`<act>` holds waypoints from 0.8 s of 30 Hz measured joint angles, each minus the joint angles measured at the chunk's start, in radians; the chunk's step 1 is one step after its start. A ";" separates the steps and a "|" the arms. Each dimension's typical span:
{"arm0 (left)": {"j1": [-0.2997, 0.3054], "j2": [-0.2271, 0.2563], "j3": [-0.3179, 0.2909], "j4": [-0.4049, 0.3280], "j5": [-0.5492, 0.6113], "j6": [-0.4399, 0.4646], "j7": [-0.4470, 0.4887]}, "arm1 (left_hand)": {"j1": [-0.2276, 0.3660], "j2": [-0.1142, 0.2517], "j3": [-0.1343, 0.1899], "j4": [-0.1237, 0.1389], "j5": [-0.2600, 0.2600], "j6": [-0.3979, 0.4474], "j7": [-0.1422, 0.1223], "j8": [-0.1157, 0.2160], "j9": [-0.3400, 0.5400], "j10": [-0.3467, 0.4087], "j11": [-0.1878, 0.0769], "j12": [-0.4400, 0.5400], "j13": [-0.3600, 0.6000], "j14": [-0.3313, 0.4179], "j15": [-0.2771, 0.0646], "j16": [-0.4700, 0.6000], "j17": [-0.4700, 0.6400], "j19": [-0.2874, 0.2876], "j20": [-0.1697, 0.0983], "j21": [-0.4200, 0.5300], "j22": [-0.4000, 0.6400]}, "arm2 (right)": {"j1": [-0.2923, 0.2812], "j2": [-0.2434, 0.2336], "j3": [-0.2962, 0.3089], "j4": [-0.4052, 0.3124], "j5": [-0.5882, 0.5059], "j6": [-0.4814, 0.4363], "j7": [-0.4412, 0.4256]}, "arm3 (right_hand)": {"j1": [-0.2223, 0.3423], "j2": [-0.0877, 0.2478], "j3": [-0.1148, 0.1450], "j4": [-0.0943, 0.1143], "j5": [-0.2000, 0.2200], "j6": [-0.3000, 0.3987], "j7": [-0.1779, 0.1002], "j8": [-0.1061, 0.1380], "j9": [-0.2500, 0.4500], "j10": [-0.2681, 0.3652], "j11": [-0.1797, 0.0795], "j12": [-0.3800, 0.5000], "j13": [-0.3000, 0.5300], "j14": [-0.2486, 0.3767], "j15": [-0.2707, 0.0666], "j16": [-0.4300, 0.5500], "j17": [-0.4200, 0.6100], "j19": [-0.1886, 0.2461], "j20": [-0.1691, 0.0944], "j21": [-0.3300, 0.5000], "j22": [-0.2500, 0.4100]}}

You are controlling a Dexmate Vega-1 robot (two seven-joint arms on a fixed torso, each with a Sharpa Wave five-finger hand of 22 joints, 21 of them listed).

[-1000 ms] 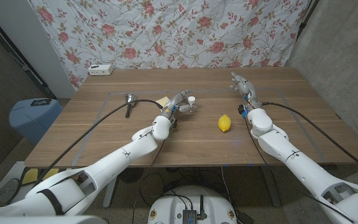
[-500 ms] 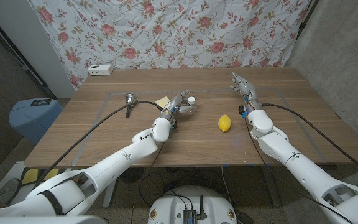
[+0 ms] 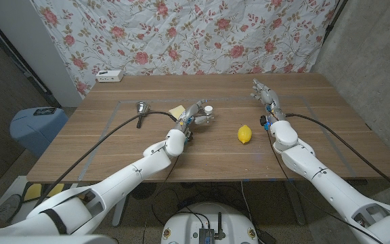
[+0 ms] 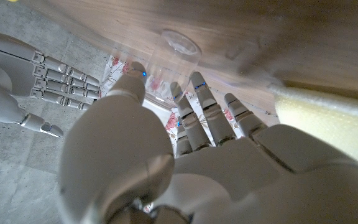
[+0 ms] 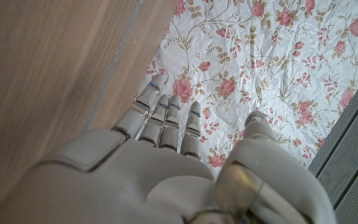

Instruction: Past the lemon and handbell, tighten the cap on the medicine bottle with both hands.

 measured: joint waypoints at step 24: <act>0.026 0.023 -0.015 -0.032 -0.017 0.000 -0.017 | -0.088 -0.029 -0.082 0.020 0.014 -0.037 -0.045 -0.004 -0.002 -0.145 0.021 0.000 0.000 -0.187 0.017 -0.008 0.000 -0.050 0.050 0.004 0.000 | -0.023 -0.005 0.003 -0.023 -0.013 0.002 -0.017 | -0.003 0.003 0.004 -0.004 0.000 0.011 -0.011 0.000 0.000 0.007 0.000 0.000 0.000 0.005 -0.005 0.000 0.000 0.005 0.005 0.000 0.000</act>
